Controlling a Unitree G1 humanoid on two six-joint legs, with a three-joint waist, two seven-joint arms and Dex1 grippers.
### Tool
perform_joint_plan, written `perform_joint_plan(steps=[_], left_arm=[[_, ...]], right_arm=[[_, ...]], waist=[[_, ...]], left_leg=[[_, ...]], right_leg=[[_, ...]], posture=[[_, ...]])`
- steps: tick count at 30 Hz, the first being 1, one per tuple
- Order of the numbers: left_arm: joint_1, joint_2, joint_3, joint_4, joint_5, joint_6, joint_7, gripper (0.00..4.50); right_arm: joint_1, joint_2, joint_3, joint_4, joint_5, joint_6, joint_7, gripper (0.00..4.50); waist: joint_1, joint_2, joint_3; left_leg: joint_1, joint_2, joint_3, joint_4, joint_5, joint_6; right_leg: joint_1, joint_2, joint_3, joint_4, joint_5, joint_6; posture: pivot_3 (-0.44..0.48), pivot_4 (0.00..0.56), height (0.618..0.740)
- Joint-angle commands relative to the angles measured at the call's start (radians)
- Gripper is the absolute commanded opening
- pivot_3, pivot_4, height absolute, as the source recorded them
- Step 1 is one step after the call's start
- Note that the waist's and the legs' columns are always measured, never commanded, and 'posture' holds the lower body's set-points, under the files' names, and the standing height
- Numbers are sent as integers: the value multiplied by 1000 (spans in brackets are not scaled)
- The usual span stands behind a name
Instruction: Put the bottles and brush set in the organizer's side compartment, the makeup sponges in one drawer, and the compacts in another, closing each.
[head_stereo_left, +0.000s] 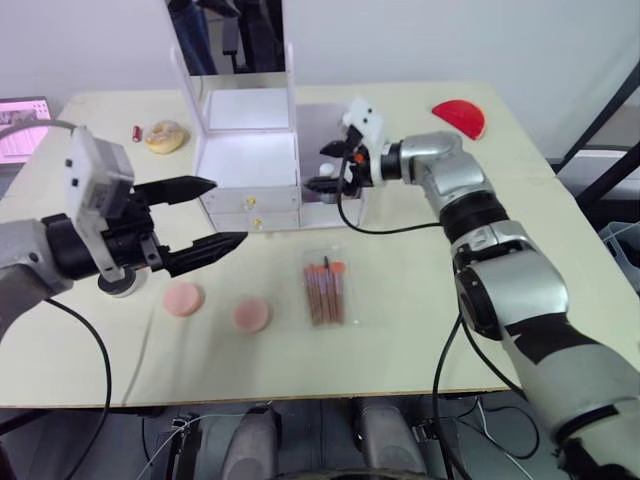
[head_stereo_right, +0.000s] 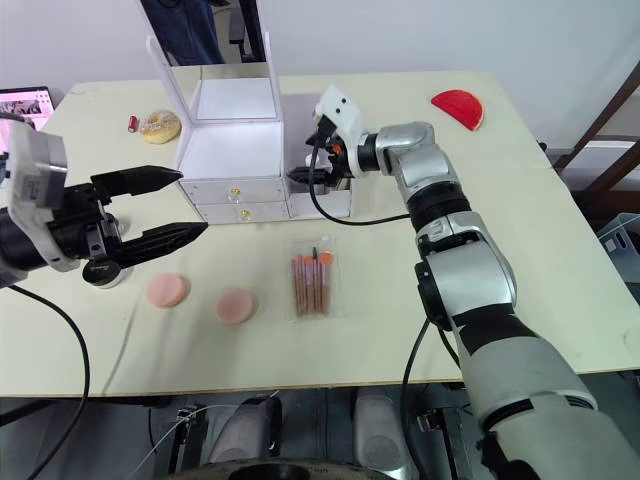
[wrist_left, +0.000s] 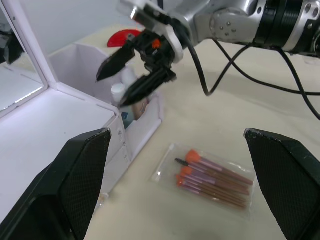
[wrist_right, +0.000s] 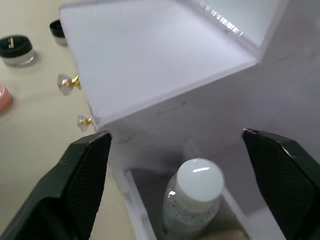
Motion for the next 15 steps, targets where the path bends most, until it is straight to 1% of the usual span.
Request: perform_joint_plan(steps=[1,4,8,11,13,15], left_arm=[[13,11,52,-3,4,-12,-5,4500],[63,13,99,21,19,-11,-22,4500],[261,28,256,129,147,-39,-131,4500],[389,24,375,235,240,-83,-201,4500],[475,18,465,338,314,-130,-251,4500],[539,15,538,450,370,-179,-295,4500]], right_arm=[[-52,-48,-48,-110,43,35,41,4468],[-31,-109,-70,-218,78,101,92,4468],[90,-258,-125,-433,151,229,168,4468],[219,-366,-187,-612,233,356,189,4468],[368,-464,-248,-753,293,411,229,4468],[518,-548,-318,-861,338,449,247,4468]], waist=[[0,0,0],[0,0,0],[3,0,0],[6,0,0],[6,0,0],[8,0,0]], left_leg=[[0,0,0,0,0,0],[0,0,0,-1,0,0],[0,0,0,-2,0,1],[-2,0,0,-2,-1,1],[-3,0,0,-1,-1,2],[-2,0,0,-1,-1,2]], right_leg=[[0,0,0,0,0,0],[0,0,0,0,0,0],[0,0,0,-1,-1,1],[0,0,-1,-2,-1,1],[-1,0,-1,-2,-3,-3],[-1,0,-1,-2,-3,-3]], posture=[[0,150,739],[0,150,739],[0,150,739],[0,150,739],[0,150,739],[0,150,739]])
